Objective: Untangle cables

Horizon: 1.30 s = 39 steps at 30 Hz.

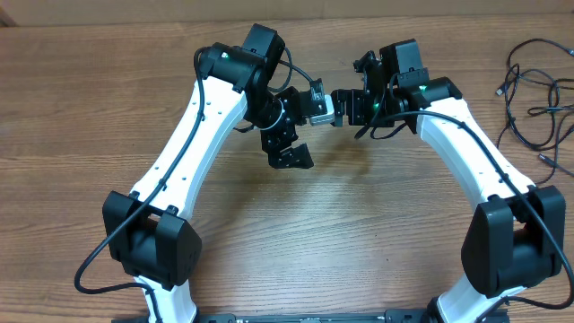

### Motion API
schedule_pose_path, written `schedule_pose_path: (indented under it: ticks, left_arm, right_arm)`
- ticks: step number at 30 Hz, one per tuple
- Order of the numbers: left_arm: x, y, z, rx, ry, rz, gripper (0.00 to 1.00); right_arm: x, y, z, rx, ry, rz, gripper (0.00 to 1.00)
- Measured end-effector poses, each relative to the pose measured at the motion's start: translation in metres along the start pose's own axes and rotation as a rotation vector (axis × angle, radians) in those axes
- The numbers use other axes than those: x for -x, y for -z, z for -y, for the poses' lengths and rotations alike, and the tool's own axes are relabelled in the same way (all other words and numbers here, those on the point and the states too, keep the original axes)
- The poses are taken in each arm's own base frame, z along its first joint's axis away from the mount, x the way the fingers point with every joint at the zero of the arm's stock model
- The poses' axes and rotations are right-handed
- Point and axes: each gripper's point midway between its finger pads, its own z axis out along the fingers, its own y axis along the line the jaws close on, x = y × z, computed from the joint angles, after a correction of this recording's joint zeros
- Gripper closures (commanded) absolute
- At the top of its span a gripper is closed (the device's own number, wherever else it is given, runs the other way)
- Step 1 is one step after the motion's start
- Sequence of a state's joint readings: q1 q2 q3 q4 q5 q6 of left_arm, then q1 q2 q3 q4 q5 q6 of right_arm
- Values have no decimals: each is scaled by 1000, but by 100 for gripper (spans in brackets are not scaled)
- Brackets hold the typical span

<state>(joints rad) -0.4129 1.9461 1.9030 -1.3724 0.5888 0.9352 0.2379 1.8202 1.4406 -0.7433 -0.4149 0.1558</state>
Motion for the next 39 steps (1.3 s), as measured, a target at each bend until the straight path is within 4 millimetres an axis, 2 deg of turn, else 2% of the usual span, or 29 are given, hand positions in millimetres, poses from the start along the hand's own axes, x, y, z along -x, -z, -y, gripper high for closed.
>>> schedule_pose_path:
  ticks: [20,25,31,35,39]
  left_arm:
    - [0,0,0,0,0,0,0]
    - [-2,0,4,-15,116,-8,0]
    - [-13,5,-9,50,275,-46,0]
    - [-6,24,-15,130,263,5,0]
    - [0,71,-6,277,209,101,0]
  right_arm:
    - [0,0,0,0,0,0,0]
    - [0,0,0,0,0,0,0]
    - [0,0,0,0,-1,0,0]
    - [0,0,0,1,0,-1,0]
    - [0,0,0,1,-1,-1,0]
